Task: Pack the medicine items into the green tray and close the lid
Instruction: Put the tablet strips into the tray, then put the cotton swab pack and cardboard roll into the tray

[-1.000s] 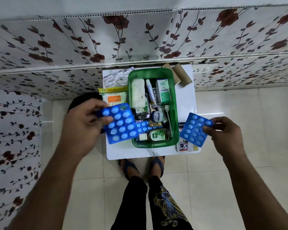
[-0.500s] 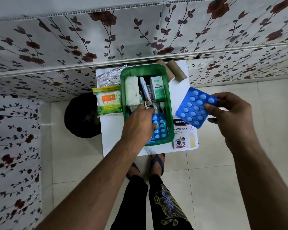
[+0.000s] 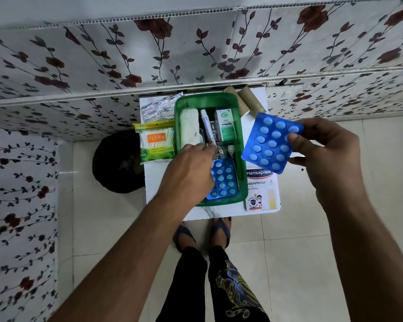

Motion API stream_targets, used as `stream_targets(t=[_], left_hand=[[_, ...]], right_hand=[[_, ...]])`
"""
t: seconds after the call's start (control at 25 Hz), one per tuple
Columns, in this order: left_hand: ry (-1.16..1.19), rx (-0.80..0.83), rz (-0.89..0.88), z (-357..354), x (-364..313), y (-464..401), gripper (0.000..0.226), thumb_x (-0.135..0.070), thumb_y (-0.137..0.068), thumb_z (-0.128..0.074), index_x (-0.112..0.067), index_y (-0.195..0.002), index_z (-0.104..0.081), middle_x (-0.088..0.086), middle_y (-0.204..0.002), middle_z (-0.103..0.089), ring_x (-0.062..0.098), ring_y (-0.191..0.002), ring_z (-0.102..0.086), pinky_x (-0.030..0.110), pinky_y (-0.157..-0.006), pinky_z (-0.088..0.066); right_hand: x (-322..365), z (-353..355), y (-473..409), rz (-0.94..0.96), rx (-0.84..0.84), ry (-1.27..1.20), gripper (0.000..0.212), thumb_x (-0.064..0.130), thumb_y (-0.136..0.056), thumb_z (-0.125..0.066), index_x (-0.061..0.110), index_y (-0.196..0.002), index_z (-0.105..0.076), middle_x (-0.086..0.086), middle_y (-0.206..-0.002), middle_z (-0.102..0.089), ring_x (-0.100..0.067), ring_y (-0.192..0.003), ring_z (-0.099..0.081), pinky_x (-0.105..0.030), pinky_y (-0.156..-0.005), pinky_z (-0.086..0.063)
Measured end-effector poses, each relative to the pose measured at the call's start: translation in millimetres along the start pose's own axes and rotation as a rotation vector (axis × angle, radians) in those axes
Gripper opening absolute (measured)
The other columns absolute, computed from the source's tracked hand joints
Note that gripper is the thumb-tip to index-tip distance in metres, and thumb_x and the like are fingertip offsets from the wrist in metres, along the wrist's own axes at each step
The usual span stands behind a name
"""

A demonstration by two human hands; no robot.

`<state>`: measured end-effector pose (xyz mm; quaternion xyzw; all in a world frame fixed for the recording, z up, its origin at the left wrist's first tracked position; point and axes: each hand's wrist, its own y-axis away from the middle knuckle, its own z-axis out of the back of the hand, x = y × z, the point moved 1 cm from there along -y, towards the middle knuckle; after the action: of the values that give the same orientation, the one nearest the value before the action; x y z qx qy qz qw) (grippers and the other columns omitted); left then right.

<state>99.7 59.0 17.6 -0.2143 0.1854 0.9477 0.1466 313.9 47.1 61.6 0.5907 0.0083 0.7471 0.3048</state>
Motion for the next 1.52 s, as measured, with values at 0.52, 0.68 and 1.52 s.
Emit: stream_targets(t=[0.52, 0.68, 1.52], left_hand=[[0.344, -0.306, 0.297, 12, 100, 36, 0.023, -0.004, -0.085, -0.059, -0.015, -0.102, -0.069, -0.001, -0.1, -0.066, 0.009, -0.084, -0.062, 0.023, -0.073, -0.046], [0.344, -0.284, 0.315, 5, 105, 38, 0.021, -0.007, -0.086, -0.062, -0.018, -0.103, -0.068, -0.003, -0.101, -0.064, 0.008, -0.084, -0.062, 0.019, -0.071, -0.044], [-0.391, 0.03, 0.146, 0, 133, -29, 0.092, -0.047, -0.057, -0.079, -0.026, -0.138, -0.04, 0.006, -0.128, -0.049, 0.033, -0.115, -0.041, 0.047, -0.088, -0.037]], right_hand=[[-45, -122, 24, 0.287, 0.386, 1.039, 0.037, 0.009, -0.084, -0.061, 0.017, -0.12, -0.06, -0.009, -0.117, -0.059, -0.031, -0.09, -0.065, -0.029, -0.066, -0.04], [-50, -125, 28, 0.365, 0.426, 1.162, 0.048, 0.015, -0.084, -0.066, 0.021, -0.129, -0.052, -0.007, -0.122, -0.057, -0.032, -0.094, -0.068, -0.035, -0.066, -0.051], [-44, -89, -135, 0.207, 0.116, 1.064, 0.039, 0.009, -0.081, -0.057, 0.007, -0.119, -0.06, -0.02, -0.11, -0.066, -0.042, -0.1, -0.061, -0.041, -0.079, -0.05]])
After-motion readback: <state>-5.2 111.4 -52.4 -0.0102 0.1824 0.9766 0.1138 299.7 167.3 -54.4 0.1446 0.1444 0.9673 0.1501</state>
